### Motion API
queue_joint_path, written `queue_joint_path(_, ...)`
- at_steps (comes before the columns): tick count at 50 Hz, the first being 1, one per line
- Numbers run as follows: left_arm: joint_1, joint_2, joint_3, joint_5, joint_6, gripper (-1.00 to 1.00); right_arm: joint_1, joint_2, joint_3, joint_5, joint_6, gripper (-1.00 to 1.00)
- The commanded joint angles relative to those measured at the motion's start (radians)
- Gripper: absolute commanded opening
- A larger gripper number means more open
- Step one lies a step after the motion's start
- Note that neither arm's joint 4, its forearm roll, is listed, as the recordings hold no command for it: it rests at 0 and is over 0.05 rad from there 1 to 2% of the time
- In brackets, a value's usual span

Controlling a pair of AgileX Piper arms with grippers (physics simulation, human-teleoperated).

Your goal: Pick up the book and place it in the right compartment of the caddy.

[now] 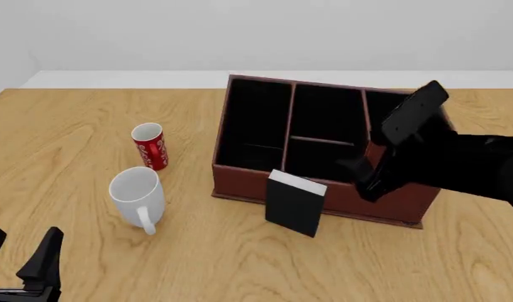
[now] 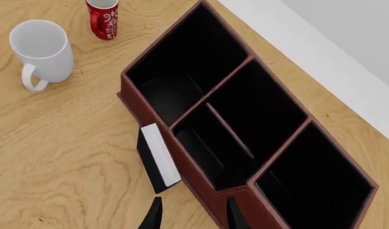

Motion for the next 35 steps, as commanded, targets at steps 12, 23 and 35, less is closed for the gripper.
queue_joint_path(12,0.000,0.000,0.000,0.000,0.000,1.00,0.039,0.135,-0.057,-0.036,0.019,1.00)
queue_joint_path(23,0.000,0.000,0.000,0.000,0.000,1.00,0.060,0.164,-0.055,-0.053,0.043,1.00)
queue_joint_path(35,0.000,0.000,0.000,0.000,0.000,1.00,0.069,0.208,-0.046,-0.090,0.053,1.00)
